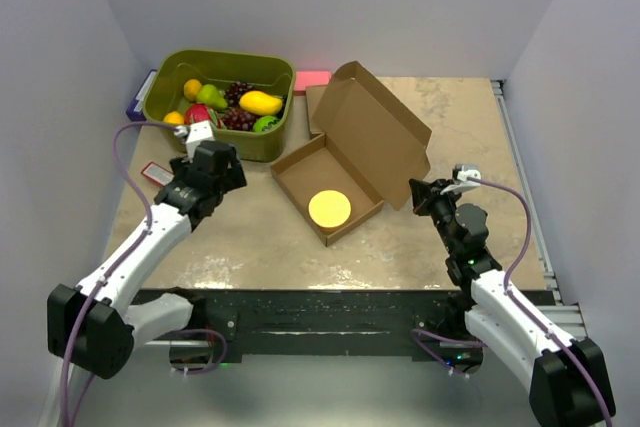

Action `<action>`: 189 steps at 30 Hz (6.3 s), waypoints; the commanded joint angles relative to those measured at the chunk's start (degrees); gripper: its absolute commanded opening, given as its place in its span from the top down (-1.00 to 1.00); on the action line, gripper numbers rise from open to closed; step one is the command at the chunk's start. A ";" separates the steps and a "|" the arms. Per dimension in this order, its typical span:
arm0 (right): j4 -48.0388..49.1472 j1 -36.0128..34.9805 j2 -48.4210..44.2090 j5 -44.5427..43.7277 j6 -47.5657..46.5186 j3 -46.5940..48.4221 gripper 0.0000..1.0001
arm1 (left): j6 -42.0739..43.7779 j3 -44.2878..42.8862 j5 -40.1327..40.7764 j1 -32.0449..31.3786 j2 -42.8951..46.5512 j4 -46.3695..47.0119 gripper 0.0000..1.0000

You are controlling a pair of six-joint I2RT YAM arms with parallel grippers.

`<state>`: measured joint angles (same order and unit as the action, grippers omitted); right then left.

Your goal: Fold the paper box

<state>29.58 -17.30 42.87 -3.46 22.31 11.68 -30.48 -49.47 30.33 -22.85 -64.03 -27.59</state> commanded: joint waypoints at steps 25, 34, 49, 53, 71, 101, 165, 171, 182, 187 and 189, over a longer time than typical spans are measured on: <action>-0.05 0.07 -0.07 1.09 -0.33 1.50 1.00 | 1.12 -0.98 -4.13 27.33 -21.83 12.82 -0.99; 0.39 0.07 0.81 1.79 -0.33 1.68 1.00 | 5.86 -1.15 -3.69 28.03 -27.72 16.70 -0.90; 0.21 0.07 0.46 1.88 -0.33 1.59 1.00 | 4.29 4.29 -6.95 28.30 -23.43 12.57 0.10; -0.05 0.07 -0.16 1.79 -0.16 1.41 1.00 | 3.41 5.79 -9.48 28.39 -17.81 10.37 0.22; 0.12 0.16 1.16 1.18 -0.42 1.85 1.00 | 5.97 -4.39 0.85 8.38 17.28 -3.60 0.64; 0.03 0.16 0.28 2.23 -0.07 1.59 1.00 | -42.28 -36.21 -1.68 -27.16 -40.54 5.89 0.60; -3.83 0.07 4.49 4.51 -10.34 10.81 1.00 | 8.93 -12.49 -27.31 -7.93 -11.93 27.68 -0.80; -7.34 0.16 12.39 -0.30 -15.09 19.07 1.00 | 21.86 -12.15 -29.89 -6.59 -7.61 24.17 -0.81; -21.14 0.16 18.39 -8.83 -14.15 32.00 -0.28 | 21.17 -5.11 -29.71 -6.42 -3.30 29.70 -0.82; -28.78 0.07 10.41 -8.58 -4.75 33.05 -0.65 | 20.37 -4.14 -28.04 -6.42 -0.75 29.35 -0.83; -29.41 -0.01 6.18 -6.48 0.97 34.37 -0.70 | 20.28 -3.97 -29.17 -6.50 -0.31 29.00 -0.82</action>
<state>4.01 -17.23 55.94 -10.63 13.19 41.58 -9.47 -53.95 1.96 -29.39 -66.83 -1.02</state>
